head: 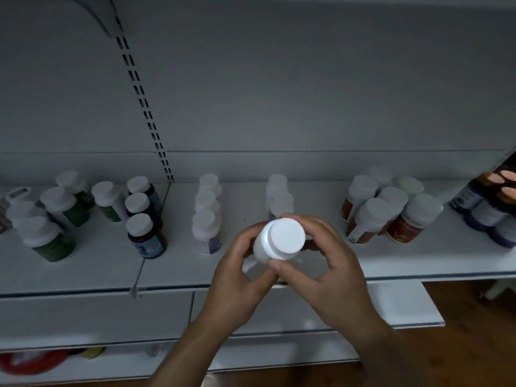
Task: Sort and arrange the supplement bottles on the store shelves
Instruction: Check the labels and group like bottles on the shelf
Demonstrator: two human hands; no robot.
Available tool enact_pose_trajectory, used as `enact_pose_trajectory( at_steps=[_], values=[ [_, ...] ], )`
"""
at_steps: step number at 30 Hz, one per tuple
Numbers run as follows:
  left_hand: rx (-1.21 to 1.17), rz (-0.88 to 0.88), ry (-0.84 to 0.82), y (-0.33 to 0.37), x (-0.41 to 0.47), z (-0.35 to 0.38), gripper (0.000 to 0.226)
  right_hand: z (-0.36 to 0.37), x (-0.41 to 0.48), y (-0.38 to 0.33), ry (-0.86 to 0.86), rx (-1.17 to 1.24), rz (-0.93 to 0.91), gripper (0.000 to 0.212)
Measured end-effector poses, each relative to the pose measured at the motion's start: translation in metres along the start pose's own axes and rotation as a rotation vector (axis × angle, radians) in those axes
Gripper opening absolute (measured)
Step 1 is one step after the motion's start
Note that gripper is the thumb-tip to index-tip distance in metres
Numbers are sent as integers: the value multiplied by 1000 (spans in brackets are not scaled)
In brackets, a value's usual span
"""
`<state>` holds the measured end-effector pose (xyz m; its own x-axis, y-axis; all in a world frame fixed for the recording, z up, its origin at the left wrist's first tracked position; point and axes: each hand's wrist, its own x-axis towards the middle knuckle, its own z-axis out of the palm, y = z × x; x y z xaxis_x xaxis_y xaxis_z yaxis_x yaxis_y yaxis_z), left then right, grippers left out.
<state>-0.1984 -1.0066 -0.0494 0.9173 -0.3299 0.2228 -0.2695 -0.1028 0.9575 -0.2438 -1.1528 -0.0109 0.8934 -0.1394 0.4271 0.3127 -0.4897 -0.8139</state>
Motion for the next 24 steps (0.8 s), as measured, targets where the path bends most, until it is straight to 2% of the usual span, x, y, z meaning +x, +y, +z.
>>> enact_pose_trajectory(
  at_steps=[4,6,10,13,17,19,21,24],
  values=[
    [-18,-37,15,1,2,16,60,-14,4,13,-35,46,8,51],
    [-40,-20,32,4,1,17,59,-18,7,16,-49,177,51,46],
    [-99,25,101,9,0,13,59,-19,10,29,-1,583,311,50],
    [-121,90,140,19,4,8,60,-14,10,32,-60,751,486,56],
    [-135,163,121,37,10,8,63,-3,8,27,-177,944,650,37],
    [-125,178,93,44,10,9,63,3,7,22,-221,1100,688,38],
    [-102,188,63,48,9,9,65,7,6,19,-241,1268,693,51],
    [-53,222,25,49,7,6,66,8,5,21,-237,1386,661,54]
  ],
)
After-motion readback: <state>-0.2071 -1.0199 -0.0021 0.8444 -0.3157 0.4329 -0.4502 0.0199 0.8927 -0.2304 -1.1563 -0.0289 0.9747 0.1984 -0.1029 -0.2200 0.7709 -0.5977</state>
